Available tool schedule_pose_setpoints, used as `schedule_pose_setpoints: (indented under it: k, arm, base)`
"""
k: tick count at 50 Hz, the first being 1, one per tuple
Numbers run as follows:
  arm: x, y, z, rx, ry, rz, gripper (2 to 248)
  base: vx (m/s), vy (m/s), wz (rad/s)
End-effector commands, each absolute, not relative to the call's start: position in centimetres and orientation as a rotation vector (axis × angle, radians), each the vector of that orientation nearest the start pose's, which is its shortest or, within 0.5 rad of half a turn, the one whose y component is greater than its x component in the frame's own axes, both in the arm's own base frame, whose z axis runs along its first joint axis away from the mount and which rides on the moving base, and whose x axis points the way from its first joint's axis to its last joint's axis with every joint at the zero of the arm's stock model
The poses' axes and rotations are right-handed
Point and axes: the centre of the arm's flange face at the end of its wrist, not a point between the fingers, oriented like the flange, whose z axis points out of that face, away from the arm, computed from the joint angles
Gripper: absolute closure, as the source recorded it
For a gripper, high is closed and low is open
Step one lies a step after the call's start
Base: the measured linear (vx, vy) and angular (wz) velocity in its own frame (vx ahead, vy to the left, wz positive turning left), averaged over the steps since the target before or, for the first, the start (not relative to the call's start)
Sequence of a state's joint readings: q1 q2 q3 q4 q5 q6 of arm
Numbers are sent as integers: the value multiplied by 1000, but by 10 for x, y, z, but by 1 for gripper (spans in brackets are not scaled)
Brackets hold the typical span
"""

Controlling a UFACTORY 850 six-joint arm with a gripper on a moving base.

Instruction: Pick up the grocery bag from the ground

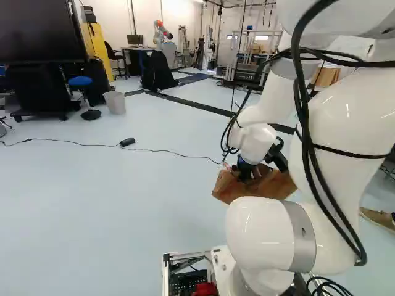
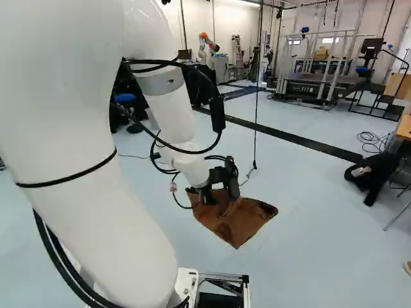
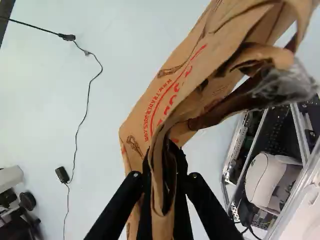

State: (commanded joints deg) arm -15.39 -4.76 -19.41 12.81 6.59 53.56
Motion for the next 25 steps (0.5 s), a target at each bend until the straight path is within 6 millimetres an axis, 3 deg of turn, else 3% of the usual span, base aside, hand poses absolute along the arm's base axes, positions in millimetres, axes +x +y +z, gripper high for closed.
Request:
schedule_pose_setpoints:
  k: [25]
  arm:
    - [304, -76, 304, -2377, 1693, -693, 222]
  base:
    - [0, 0, 0]
